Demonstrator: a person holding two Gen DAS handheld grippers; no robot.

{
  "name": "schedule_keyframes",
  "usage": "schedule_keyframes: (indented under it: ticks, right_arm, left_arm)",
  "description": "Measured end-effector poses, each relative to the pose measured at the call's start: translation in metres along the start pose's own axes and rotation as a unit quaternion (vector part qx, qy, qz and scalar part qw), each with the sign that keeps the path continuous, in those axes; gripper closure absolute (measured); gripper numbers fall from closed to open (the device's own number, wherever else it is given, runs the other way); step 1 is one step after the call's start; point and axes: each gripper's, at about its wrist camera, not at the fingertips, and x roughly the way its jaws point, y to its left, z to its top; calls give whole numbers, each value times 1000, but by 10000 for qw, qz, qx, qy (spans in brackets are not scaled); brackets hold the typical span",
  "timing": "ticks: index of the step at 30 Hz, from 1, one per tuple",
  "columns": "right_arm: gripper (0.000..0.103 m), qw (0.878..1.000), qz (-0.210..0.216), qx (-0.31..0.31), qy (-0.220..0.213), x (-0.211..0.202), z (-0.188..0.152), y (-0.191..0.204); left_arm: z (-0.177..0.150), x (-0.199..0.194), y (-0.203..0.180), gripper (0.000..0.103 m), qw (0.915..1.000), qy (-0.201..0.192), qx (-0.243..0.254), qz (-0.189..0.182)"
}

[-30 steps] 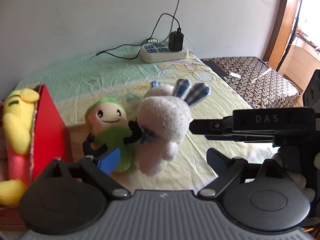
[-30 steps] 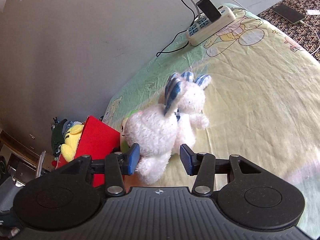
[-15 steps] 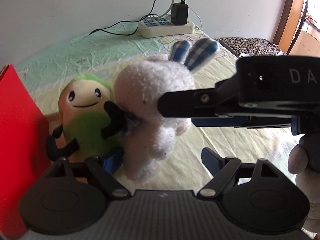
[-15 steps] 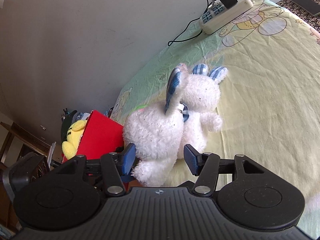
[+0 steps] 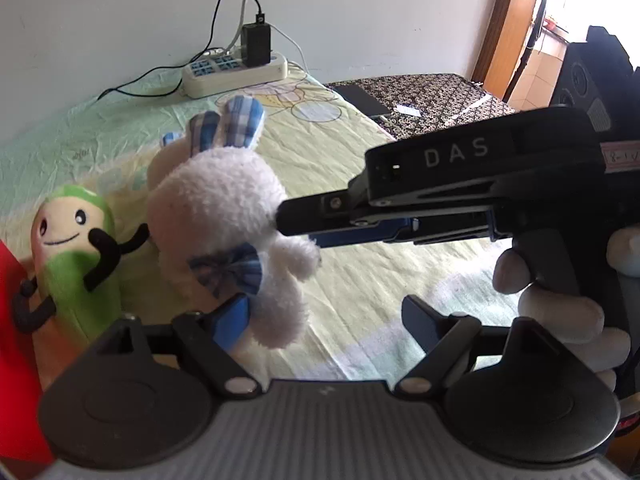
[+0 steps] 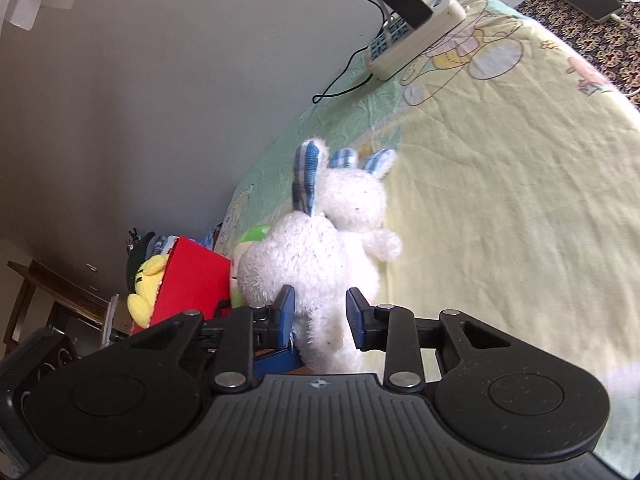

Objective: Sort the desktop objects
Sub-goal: 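Move the right gripper onto the white rabbit plush with plaid ears, then close the right gripper around the white rabbit's body, then lift the white rabbit with the right gripper and carry it toward the red box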

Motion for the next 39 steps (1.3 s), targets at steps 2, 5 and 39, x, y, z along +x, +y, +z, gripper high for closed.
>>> schedule_keyframes:
  ticks: [2,5,39]
  right_arm:
    - [70,9999,-121,-15,-27,-3,1,-8]
    - [63,9999,144,10,-25,-5,3,-13]
    - [44,9945,626,-310,779,13,-18,20]
  left_arm:
    - [1,-2,0,21,10000,-26,68,57]
    - [6,-10,13,21,9998,-144,-84,127]
    - [-11,-23,52,34,9960,100,-818,354]
